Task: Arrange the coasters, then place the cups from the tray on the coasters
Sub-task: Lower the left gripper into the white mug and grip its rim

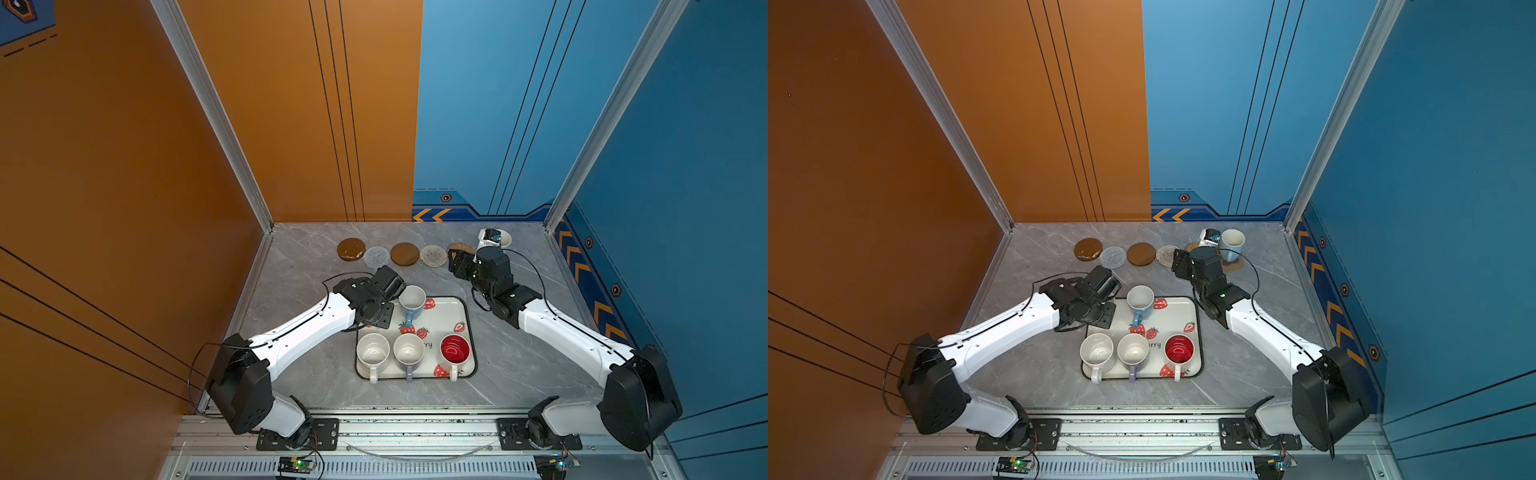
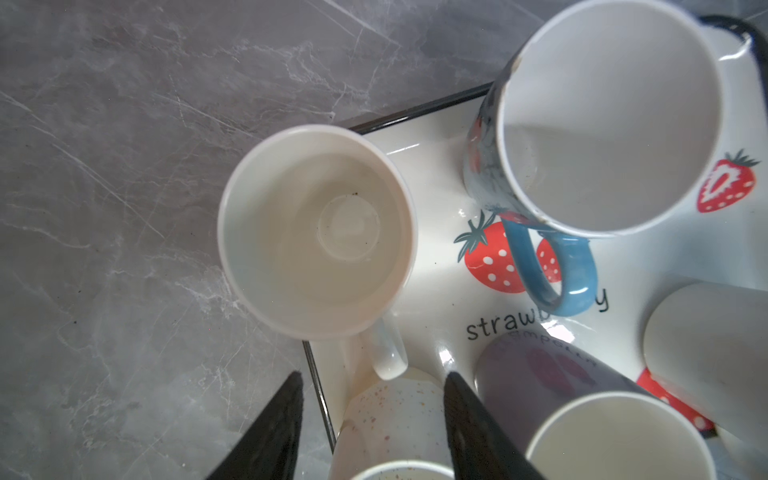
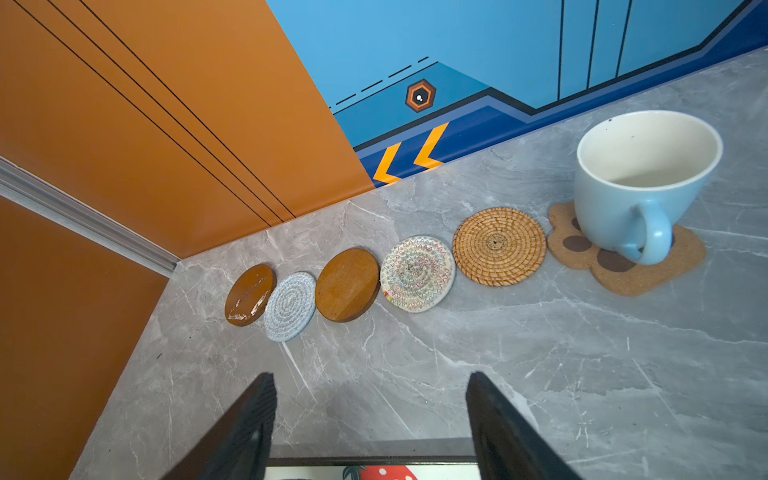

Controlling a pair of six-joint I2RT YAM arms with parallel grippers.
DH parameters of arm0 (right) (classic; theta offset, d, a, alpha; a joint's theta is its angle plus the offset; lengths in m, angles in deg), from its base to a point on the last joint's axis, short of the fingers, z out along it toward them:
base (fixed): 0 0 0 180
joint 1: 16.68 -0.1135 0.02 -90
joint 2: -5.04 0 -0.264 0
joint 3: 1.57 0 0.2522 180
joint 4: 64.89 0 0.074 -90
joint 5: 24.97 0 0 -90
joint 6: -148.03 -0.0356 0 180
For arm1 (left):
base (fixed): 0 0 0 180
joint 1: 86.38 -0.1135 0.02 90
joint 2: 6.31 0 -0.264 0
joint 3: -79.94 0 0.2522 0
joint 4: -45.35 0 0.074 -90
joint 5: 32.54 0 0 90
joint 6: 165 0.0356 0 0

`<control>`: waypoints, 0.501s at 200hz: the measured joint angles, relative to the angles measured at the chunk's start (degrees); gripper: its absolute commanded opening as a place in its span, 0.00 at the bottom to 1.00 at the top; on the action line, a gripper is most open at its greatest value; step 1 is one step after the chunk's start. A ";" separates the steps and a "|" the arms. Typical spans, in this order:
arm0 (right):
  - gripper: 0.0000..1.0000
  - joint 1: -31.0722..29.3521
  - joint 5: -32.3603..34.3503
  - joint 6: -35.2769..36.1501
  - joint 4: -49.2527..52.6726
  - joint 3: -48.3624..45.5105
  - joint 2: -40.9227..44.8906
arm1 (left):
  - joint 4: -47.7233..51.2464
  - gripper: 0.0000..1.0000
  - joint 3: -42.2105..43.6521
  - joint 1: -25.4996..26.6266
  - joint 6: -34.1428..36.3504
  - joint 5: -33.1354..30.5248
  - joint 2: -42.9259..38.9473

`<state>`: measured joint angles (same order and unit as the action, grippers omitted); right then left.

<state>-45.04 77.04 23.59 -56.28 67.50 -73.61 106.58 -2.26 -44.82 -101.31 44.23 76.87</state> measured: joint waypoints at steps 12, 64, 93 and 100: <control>0.71 0.00 -0.04 0.00 0.00 0.00 0.00 | 0.00 0.56 0.04 0.04 -0.17 0.02 -1.14; 0.71 0.00 -0.31 -0.13 -0.02 0.00 0.00 | 0.02 0.56 2.10 0.57 -0.87 0.48 -1.38; 0.71 0.04 -0.46 -0.13 -0.02 0.00 -0.02 | 0.07 0.57 2.78 0.61 -1.44 0.50 0.09; 0.71 0.09 -0.48 -0.13 -0.02 0.00 -0.02 | 0.04 0.57 2.78 0.61 -1.66 0.48 0.44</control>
<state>-44.95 76.56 23.46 -56.30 67.50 -73.63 106.62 0.51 -44.21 -102.97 44.71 77.31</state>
